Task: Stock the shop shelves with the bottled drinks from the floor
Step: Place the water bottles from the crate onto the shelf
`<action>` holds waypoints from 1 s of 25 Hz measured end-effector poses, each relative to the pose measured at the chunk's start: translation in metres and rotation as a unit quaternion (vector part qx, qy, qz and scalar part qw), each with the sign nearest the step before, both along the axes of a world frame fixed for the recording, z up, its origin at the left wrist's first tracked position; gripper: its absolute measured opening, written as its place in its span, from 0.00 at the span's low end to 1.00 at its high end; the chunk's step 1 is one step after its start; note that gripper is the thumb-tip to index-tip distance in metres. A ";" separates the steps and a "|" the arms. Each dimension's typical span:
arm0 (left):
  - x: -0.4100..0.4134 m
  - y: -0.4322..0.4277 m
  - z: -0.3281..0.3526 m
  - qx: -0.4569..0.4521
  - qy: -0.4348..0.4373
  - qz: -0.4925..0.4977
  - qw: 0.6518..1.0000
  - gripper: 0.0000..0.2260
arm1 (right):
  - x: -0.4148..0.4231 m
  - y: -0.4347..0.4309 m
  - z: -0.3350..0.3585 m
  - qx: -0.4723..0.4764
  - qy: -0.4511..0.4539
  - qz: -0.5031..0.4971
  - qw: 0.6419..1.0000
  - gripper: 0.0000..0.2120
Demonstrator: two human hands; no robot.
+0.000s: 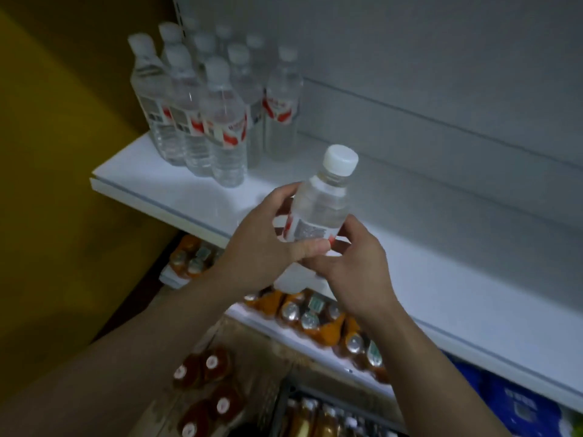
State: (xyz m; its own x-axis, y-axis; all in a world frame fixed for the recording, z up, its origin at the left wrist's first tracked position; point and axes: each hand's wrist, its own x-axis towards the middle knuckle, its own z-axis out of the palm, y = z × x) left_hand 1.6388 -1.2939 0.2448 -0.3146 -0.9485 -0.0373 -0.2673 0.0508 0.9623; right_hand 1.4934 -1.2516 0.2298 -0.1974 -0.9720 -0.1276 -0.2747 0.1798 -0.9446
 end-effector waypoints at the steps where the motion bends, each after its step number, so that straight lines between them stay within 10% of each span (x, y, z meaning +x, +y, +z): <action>1: 0.004 -0.017 0.000 -0.012 -0.012 0.008 1.000 0.32 | 0.005 -0.020 0.001 -0.008 0.013 -0.019 1.000 0.27; 13: 0.067 -0.094 -0.045 0.057 0.010 0.126 0.990 0.28 | 0.070 -0.207 -0.017 -0.013 0.065 -0.152 0.986 0.29; 25: 0.038 -0.067 -0.057 0.077 -0.012 0.079 0.994 0.31 | 0.070 -0.179 -0.026 0.030 0.052 -0.117 0.991 0.38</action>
State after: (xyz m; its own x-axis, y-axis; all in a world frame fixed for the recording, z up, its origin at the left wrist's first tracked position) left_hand 1.6768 -1.3604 0.1877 -0.1594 -0.9685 -0.1914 -0.2830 -0.1409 0.9487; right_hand 1.5633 -1.4303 0.2035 -0.4317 -0.8891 -0.1520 -0.3135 0.3059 -0.8990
